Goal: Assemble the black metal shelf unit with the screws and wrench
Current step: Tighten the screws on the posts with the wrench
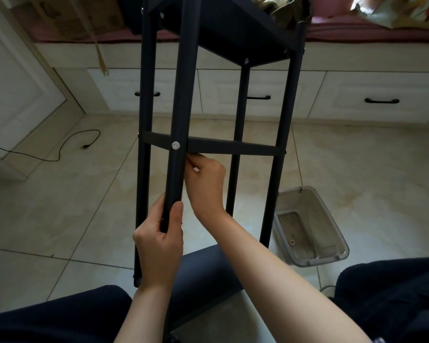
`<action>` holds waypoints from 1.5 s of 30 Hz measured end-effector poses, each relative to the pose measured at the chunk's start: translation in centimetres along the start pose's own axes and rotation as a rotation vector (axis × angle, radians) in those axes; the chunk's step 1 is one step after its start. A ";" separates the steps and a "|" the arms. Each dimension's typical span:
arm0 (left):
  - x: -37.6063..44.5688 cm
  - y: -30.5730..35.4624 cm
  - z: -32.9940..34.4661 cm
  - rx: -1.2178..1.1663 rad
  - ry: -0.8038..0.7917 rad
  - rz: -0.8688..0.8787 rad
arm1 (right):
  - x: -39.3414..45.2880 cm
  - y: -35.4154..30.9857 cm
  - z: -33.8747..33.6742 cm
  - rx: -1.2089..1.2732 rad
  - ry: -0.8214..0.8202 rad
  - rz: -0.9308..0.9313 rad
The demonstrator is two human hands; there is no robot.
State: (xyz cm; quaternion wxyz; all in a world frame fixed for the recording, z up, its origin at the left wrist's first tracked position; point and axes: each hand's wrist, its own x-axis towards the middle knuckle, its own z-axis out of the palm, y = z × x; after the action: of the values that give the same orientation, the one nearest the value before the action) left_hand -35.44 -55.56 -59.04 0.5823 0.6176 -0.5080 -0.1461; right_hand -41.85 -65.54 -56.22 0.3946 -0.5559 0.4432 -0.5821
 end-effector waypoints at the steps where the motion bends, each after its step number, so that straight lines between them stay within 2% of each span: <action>1: 0.0 0.0 0.0 0.003 0.001 0.003 | 0.0 0.1 0.1 -0.004 -0.006 -0.007; 6: -0.1 -0.2 0.2 -0.017 0.009 -0.002 | -0.1 0.9 -0.5 -0.047 -0.086 0.029; 10: -0.2 -0.4 0.1 -0.039 0.024 -0.013 | -0.1 1.0 -3.3 -0.283 -0.263 0.088; 15: -0.3 -0.4 0.2 -0.024 0.020 0.001 | 0.6 -0.9 -7.6 -0.435 -0.396 0.229; 20: -0.6 0.1 0.3 -0.022 0.013 0.021 | 2.7 -3.1 -11.4 -0.579 -0.631 0.461; 29: -0.9 0.3 0.3 0.044 0.014 0.112 | 8.8 -4.3 -21.1 -0.687 -0.432 0.522; 34: -0.6 0.3 0.2 0.100 0.001 0.120 | 11.0 -3.1 -22.2 -0.310 -0.327 0.640; 41: -1.2 0.3 0.5 0.122 -0.024 0.150 | 13.1 -2.4 -21.7 -0.153 -0.256 0.647; 45: -1.3 0.2 0.2 0.154 -0.035 0.167 | 13.1 -1.6 -21.3 -0.183 -0.262 0.637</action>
State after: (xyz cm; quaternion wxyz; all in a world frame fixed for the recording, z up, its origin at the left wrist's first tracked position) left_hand -36.26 -54.63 -59.49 0.5345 0.6134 -0.5773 -0.0685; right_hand -63.97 -75.91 -50.61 0.5582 -0.4928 0.5904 -0.3114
